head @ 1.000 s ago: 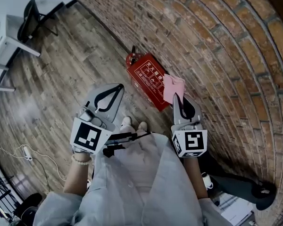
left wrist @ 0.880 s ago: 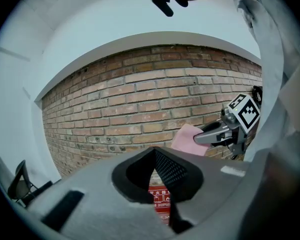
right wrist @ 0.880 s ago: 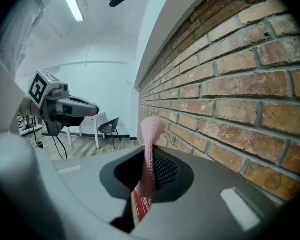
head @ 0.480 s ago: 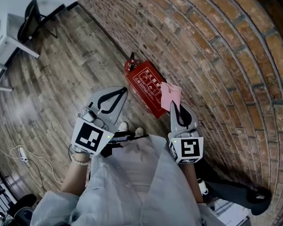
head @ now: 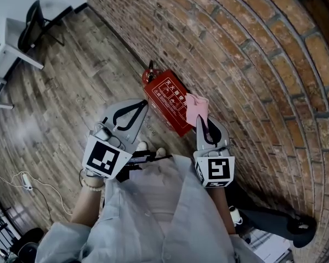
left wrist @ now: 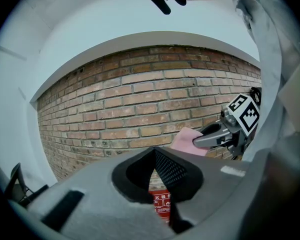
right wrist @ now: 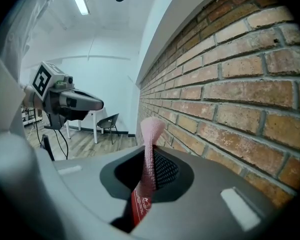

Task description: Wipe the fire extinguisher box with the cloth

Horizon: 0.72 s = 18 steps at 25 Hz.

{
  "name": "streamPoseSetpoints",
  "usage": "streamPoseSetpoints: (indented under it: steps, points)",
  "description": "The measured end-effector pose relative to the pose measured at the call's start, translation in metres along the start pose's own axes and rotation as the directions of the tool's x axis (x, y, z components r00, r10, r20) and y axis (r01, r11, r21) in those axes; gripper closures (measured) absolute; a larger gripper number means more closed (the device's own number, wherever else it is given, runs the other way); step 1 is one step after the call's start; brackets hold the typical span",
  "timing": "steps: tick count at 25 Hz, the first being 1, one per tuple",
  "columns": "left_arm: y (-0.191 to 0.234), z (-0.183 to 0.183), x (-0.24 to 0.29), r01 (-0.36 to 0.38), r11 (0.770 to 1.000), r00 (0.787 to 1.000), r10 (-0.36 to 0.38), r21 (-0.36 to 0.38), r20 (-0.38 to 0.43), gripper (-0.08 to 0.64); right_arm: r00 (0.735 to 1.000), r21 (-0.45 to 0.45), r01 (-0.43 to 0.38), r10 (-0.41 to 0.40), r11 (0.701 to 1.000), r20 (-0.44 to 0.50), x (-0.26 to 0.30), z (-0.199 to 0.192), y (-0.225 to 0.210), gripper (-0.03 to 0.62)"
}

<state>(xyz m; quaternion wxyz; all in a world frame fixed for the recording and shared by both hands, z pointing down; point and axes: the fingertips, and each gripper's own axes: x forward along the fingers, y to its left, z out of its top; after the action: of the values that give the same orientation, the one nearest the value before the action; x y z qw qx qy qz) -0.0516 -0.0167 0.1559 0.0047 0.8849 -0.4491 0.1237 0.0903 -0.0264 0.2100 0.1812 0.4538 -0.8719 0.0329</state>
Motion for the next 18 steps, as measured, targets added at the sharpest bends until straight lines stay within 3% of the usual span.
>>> streamPoseSetpoints:
  steps: [18]
  points:
    - [-0.0025, -0.0005, 0.0042, 0.018, 1.0, 1.0, -0.018, 0.01, -0.004, 0.561, 1.0, -0.008, 0.01, -0.01, 1.0, 0.009, -0.0001, 0.0035, 0.0013, 0.566]
